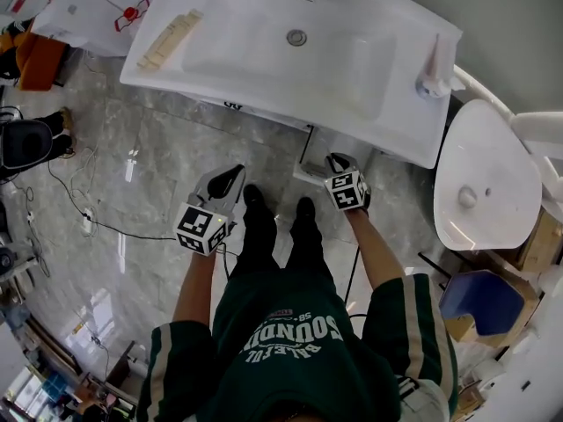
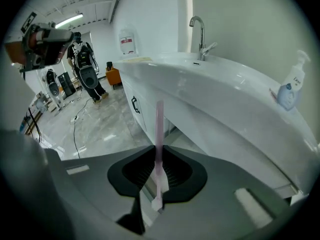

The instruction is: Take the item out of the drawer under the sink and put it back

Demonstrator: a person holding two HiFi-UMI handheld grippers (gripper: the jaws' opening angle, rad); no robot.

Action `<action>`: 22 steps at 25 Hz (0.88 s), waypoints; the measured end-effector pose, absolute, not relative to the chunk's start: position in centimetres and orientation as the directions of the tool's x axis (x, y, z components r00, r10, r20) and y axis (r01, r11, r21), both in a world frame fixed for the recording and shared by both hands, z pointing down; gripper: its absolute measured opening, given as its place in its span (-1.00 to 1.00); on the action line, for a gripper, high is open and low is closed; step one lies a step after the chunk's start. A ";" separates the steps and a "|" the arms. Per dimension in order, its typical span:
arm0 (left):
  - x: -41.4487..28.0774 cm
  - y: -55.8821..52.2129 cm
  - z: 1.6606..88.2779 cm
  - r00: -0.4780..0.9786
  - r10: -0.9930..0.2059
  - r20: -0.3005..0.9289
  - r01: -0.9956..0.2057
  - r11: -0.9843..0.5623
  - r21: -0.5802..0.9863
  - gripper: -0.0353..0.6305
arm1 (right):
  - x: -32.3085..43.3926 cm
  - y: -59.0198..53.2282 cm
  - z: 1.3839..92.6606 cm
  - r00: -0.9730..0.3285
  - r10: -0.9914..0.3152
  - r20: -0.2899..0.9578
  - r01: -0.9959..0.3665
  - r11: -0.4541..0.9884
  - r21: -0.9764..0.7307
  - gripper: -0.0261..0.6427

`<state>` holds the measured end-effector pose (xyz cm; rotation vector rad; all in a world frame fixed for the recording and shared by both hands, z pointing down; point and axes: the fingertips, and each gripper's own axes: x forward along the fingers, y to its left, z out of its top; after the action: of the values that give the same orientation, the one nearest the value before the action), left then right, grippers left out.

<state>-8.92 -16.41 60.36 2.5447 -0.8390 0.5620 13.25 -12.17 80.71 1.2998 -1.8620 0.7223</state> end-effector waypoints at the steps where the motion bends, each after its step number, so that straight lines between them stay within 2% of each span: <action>1: -9.2 -16.3 60.7 0.733 -0.468 0.494 -0.632 -0.736 0.242 -0.74 | 13.3 -12.5 81.9 -0.205 -0.517 0.831 -0.943 0.331 -0.026 -0.77; 8: -11.6 -15.3 63.3 0.704 -0.466 0.536 -0.659 -0.711 0.247 -0.74 | 14.5 -13.3 88.8 -0.148 -0.440 0.886 -0.968 0.249 -0.038 -0.77; 16: -13.9 -15.0 65.2 0.673 -0.462 0.577 -0.682 -0.689 0.244 -0.74 | 16.1 -14.0 94.5 -0.023 -0.334 0.942 -0.982 0.183 0.041 -0.77; 22: -15.1 -15.1 65.8 0.660 -0.462 0.592 -0.690 -0.684 0.236 -0.74 | 15.8 -13.5 97.5 -0.048 -0.242 0.969 -0.986 0.165 -0.007 -0.77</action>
<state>-15.09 -15.09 65.78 2.4319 -0.8990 0.6938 15.79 -13.48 97.48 1.2482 -1.4827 0.9788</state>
